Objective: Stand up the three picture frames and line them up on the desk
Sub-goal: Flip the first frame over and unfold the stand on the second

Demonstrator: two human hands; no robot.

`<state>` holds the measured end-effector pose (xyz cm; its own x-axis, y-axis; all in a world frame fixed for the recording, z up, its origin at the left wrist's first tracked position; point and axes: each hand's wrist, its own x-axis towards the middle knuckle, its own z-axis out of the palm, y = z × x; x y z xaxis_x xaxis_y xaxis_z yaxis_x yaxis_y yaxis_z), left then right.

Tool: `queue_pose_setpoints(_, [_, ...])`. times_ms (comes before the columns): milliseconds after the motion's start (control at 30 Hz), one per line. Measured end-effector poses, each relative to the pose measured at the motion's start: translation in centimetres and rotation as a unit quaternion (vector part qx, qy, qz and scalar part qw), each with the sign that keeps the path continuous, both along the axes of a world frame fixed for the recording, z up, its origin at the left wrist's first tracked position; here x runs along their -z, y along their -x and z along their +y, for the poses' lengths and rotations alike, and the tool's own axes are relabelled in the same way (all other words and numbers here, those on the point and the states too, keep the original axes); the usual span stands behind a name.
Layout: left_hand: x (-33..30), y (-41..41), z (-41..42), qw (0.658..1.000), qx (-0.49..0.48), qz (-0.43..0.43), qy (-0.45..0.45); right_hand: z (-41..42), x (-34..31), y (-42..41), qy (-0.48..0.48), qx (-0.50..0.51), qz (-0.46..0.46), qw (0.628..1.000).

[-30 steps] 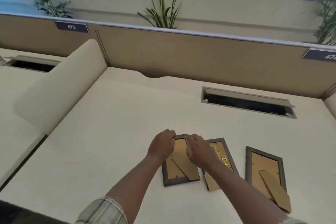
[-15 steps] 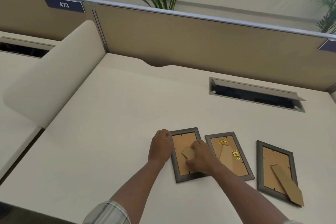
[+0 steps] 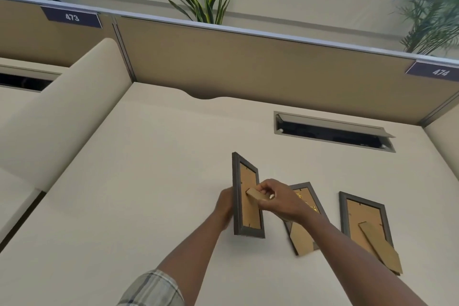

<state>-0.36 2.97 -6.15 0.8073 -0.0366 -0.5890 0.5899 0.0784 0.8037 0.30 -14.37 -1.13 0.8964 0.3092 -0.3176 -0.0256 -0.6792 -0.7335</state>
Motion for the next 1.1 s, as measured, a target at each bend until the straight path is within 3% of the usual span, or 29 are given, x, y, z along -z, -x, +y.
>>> queue_pose_setpoints(100, [-0.6,0.2,-0.8,0.980,-0.035,0.081,0.176,0.2,-0.4,0.0,-0.051,0.015,-0.005,0.999])
queue_pose_setpoints(200, [-0.5,0.1,-1.1,0.963,-0.080,0.120,0.228,0.0,-0.7,0.1,-0.061,0.000,-0.030,0.998])
queue_pose_setpoints(300, [-0.5,-0.4,-0.6,0.955,-0.108,0.094,0.261,-0.7,-0.5,0.1,-0.055,-0.019,-0.047,0.997])
queue_pose_setpoints(500, [-0.2,-1.1,1.3,0.989,-0.087,-0.035,0.116,-1.9,1.0,0.4,0.007,0.021,-0.014,1.000])
queue_pose_setpoints(600, [-0.5,-0.9,1.5,0.992,-0.086,-0.075,0.058,-1.6,1.2,0.7,-0.100,0.065,0.095,0.988])
queue_pose_setpoints(700, [-1.0,-0.6,1.6,0.990,-0.096,-0.103,0.015,-1.1,1.2,0.9,-0.235,0.161,0.212,0.935])
queue_pose_setpoints(800, [-1.6,-0.4,1.9,0.986,-0.094,-0.139,-0.019,-0.6,1.5,0.8,-0.331,0.211,0.259,0.883])
queue_pose_setpoints(1000, [-1.9,0.8,1.5,0.975,-0.104,-0.185,-0.073,0.8,2.0,0.5,-0.373,0.254,0.264,0.853])
queue_pose_setpoints(1100, [-1.6,1.7,1.6,0.970,-0.104,-0.193,-0.108,0.8,2.6,0.5,-0.355,0.257,0.254,0.862])
